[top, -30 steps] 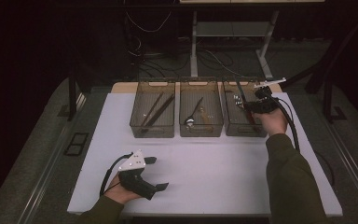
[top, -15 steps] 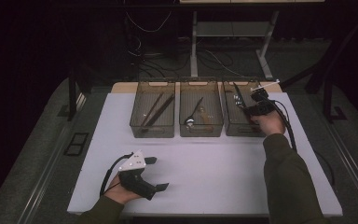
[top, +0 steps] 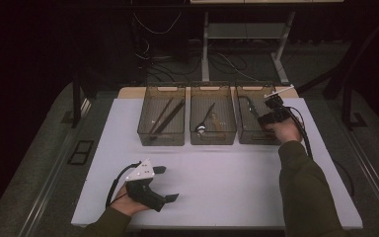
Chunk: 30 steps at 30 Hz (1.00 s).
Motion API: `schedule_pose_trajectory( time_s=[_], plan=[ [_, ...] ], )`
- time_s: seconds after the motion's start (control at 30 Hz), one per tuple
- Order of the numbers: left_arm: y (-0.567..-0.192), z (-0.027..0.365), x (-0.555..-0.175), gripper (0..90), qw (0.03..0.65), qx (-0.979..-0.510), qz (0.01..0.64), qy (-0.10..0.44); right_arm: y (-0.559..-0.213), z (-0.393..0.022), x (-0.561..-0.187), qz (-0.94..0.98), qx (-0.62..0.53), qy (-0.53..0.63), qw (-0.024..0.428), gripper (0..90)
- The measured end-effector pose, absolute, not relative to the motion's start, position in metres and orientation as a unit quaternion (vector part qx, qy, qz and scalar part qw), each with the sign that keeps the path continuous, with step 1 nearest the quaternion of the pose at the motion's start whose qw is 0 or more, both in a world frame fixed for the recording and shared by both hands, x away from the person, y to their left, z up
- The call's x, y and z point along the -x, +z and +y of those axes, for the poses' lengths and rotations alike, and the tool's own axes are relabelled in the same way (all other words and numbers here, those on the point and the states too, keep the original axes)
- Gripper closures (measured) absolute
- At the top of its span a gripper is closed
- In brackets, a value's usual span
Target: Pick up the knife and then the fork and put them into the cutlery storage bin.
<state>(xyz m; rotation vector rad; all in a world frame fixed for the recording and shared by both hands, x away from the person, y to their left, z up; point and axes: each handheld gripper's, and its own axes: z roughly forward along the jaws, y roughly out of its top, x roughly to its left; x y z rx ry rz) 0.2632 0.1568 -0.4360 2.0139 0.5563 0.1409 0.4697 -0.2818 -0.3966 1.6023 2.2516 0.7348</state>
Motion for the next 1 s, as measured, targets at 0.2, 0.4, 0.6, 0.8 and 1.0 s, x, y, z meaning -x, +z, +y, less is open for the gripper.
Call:
schedule_pose_trajectory(
  time_s=[0.2,0.4,0.6,0.8,1.0],
  plan=[
    [-0.436,0.157,-0.263,0.0,0.5,-0.833,0.23,0.058,-0.393,-0.286,-0.469,0.775,-0.556,0.265,0.143,58.1],
    [-0.436,0.157,-0.263,0.0,0.499,-0.833,0.231,0.058,-0.387,-0.289,-0.466,0.777,-0.541,0.29,0.137,44.6],
    [-0.437,0.157,-0.265,0.0,0.498,-0.833,0.233,0.058,-0.38,-0.286,-0.458,0.789,-0.51,0.306,0.153,31.9],
    [-0.437,0.156,-0.265,0.0,0.497,-0.833,0.236,0.057,-0.371,-0.288,-0.448,0.784,-0.502,0.331,0.153,24.3],
    [-0.438,0.157,-0.267,0.0,0.497,-0.832,0.24,0.058,-0.367,-0.292,-0.433,0.774,-0.49,0.371,0.153,18.2]
  ],
)
